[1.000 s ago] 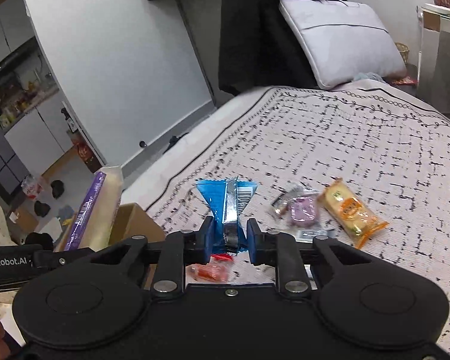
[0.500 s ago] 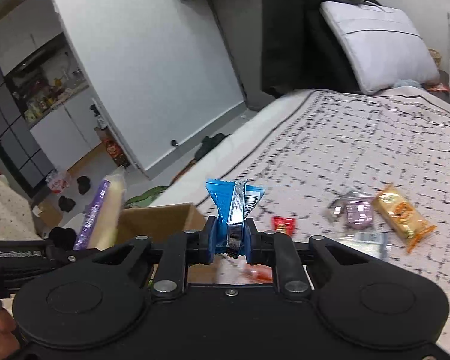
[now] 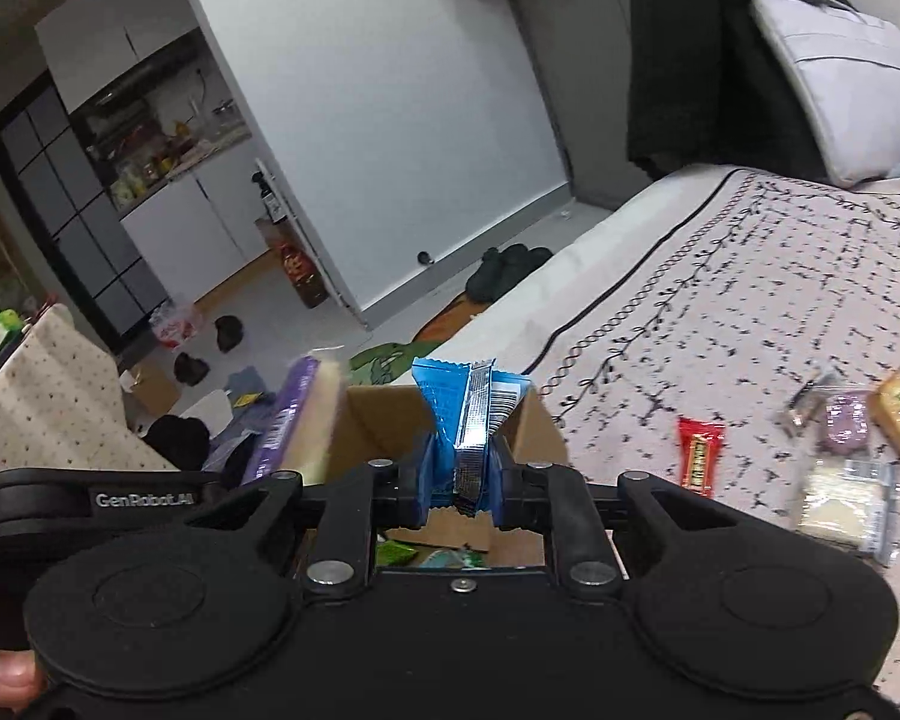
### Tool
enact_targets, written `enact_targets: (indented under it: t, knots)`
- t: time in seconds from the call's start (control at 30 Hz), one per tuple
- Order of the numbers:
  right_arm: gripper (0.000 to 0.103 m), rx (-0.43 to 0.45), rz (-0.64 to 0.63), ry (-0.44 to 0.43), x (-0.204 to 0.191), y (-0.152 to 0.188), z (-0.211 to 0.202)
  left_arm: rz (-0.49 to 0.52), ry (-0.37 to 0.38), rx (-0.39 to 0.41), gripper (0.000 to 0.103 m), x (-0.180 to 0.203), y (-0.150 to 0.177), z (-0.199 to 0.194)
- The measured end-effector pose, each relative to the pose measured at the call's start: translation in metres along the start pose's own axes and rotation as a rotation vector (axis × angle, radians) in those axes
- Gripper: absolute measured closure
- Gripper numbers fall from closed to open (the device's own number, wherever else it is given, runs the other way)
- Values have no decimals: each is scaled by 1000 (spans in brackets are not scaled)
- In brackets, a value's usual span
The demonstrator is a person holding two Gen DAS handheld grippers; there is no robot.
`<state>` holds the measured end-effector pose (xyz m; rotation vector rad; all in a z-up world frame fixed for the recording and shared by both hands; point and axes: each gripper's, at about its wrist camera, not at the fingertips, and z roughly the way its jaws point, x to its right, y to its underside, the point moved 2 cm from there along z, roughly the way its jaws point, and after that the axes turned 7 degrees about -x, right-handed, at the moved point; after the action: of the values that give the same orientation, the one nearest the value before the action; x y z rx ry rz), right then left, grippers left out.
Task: Organize snacks
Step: 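Drop the purple bar into the box with the left gripper while the right drops the blue wrapper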
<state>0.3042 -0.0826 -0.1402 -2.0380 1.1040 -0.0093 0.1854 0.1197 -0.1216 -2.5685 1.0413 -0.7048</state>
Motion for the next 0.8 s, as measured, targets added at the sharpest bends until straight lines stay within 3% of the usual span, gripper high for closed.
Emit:
enact_targets:
  t: [0.1, 0.27, 0.33, 0.8]
  knots:
    - [84, 2, -9, -18, -4, 0, 4, 0, 14, 2, 65, -1, -1, 3]
    - [74, -2, -17, -42, -3, 3, 8, 28, 3, 11, 58, 1, -4, 5]
    - [66, -4, -8, -34, -1, 4, 7, 28, -15, 11, 54, 1, -4, 5]
    - [52, -20, 39, 28, 34, 8, -18, 58, -50, 27, 29, 13, -3, -2]
